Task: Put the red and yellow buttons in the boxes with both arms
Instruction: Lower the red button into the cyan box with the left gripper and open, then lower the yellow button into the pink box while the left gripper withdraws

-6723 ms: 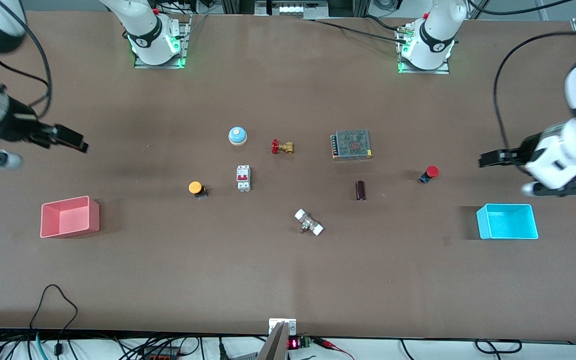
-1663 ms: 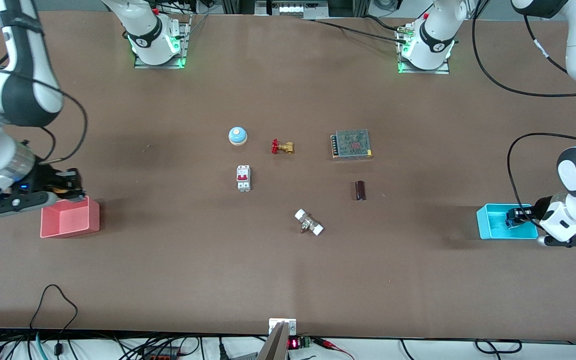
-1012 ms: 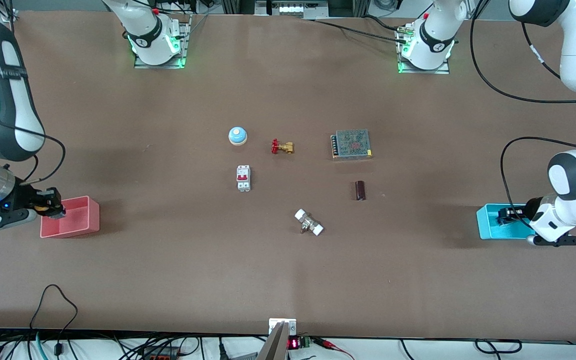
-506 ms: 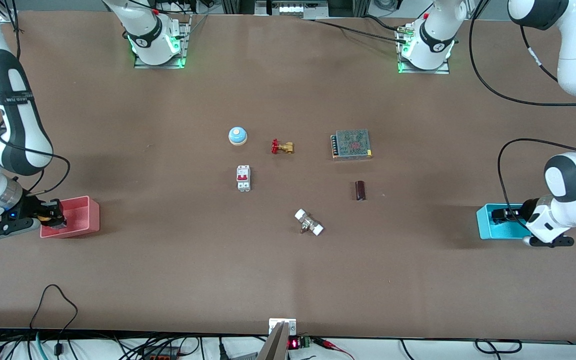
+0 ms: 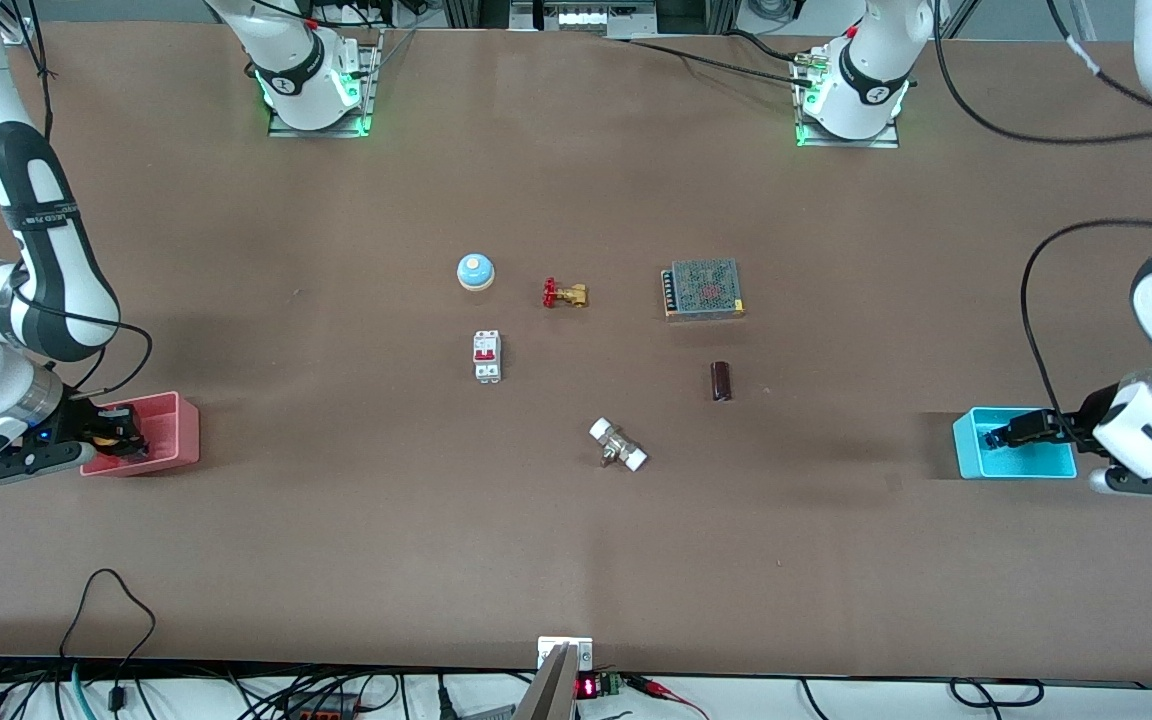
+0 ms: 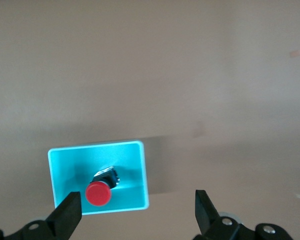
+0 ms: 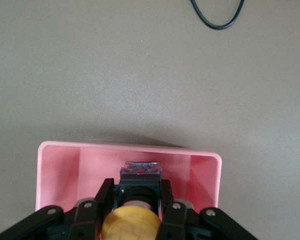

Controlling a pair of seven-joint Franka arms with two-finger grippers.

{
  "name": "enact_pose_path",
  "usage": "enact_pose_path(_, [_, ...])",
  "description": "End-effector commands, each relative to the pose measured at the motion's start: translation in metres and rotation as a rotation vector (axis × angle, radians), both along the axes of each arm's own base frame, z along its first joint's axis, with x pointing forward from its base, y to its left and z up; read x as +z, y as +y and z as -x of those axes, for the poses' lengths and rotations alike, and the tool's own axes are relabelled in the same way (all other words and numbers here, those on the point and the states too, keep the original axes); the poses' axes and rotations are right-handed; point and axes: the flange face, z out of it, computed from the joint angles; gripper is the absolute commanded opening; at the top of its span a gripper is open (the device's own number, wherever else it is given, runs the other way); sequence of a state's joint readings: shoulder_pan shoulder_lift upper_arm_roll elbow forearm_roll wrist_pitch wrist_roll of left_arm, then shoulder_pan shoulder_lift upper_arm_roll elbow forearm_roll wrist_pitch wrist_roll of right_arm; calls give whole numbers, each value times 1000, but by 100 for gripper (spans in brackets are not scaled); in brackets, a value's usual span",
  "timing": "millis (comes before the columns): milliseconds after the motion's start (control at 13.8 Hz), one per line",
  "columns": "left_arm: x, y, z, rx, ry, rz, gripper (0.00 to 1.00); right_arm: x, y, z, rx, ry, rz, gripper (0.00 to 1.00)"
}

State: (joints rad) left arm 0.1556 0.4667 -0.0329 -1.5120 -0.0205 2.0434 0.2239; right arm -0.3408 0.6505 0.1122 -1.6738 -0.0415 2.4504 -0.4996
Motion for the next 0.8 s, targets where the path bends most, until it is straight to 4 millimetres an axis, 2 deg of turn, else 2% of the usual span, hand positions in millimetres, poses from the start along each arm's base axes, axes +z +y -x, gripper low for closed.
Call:
enact_pose_path(0, [46,-41,21,-39,-19,-1,100,-3,-3,-1,-4,-7,-16,27])
enact_pose_path(72, [61,-57,28,14,-8,2,100,-4,-2,-1,-7,-3,-18,27])
enact_pose_path(145, [78,-60,34,80,-3,9,100,-6,-2,-1,-8,1,-20,27])
enact_pose_path(506, [141,-56,70,187,63,18,100,-10,-1,1,-10,11,-28,27])
enact_pose_path(723, [163,-64,89,172,79,9,100,-13,1,3,-7,19,-31,28])
